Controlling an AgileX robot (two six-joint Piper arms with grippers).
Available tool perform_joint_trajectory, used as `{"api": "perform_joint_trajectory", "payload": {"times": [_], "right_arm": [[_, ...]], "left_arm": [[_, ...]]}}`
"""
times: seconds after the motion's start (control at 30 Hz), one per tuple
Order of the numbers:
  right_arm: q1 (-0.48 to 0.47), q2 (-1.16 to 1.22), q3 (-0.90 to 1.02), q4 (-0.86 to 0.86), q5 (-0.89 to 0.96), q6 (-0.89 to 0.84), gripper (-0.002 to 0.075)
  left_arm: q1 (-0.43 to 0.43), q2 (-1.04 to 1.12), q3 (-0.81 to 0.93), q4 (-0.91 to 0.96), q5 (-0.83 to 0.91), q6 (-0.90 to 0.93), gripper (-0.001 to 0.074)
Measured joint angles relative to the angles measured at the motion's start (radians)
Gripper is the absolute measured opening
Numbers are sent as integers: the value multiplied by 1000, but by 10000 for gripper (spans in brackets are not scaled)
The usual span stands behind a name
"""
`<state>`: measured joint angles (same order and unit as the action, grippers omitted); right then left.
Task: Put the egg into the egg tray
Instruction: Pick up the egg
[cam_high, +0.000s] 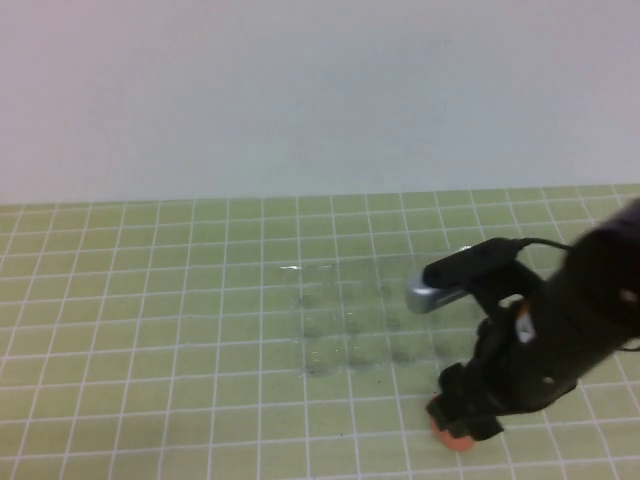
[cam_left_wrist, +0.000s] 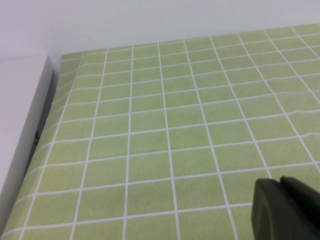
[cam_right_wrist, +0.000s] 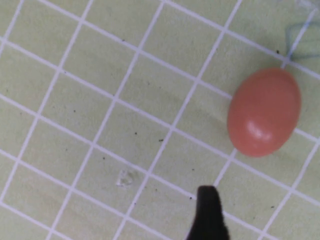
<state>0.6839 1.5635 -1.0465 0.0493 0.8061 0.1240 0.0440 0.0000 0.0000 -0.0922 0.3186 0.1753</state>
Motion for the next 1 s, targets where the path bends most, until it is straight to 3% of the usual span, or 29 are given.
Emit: {"api": "perform_joint_trajectory", "payload": {"times": [0.1,0.2,0.5,1.0], "right_arm": [[0,107,-71,2,62,8,531],[0,193,-124,2,82,10,559],[-16,336,-245,-10,94,32,567],[-70,383,-257,-6,66,70,566]], "left_arm": [[0,0,0,0,0,0,0],[0,0,0,0,0,0,0],[0,0,0,0,0,0,0],[0,0,0,0,0,0,0]]}}
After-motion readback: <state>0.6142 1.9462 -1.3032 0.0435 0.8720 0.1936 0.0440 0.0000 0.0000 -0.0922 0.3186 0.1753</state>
